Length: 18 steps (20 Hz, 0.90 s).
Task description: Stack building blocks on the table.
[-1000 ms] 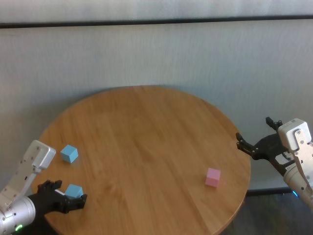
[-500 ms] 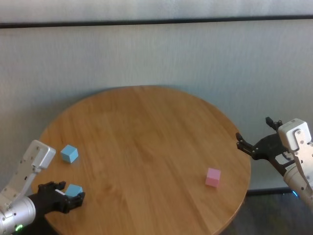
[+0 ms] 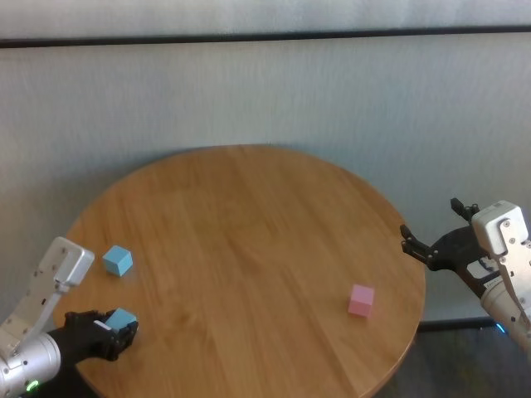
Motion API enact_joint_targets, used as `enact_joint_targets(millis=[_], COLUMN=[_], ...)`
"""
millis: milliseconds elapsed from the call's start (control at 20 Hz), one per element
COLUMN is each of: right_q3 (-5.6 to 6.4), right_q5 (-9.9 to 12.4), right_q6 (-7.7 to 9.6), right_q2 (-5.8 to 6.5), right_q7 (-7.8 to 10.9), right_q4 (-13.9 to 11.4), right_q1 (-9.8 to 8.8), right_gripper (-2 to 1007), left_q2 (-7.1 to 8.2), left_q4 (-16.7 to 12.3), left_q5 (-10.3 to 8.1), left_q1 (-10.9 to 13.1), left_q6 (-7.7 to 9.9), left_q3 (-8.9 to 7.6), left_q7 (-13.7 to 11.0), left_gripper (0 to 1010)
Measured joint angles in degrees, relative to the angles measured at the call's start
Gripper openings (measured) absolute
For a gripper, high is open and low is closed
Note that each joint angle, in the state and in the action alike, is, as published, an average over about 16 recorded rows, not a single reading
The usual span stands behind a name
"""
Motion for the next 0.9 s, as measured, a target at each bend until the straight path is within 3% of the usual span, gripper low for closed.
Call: enact_joint_targets(millis=[200,450,900], right_q3=[0.0,0.0,0.0], right_q5=[0.0,0.0,0.0], right_q6=[0.0,0.0,0.0], right_q2=[0.0,0.0,0.0], right_q7=[0.0,0.0,0.0], right_q4=[0.0,0.0,0.0], right_q1=[0.0,0.0,0.0], right_gripper=[1001,1001,1001], left_q2=[0.17,0.26,-0.76], left_q4=[-0.21,-0.09,2.12], left_q5=[0.82,2.57,6.11], left_q1=[-0.23,-1.62,-7.5], left_q6=[-1.38,-4.38,-10.59], left_q3=[0.39,1.62,6.23], left_q7=[-0.94,-3.48,-10.82], left_gripper=[411,395,395])
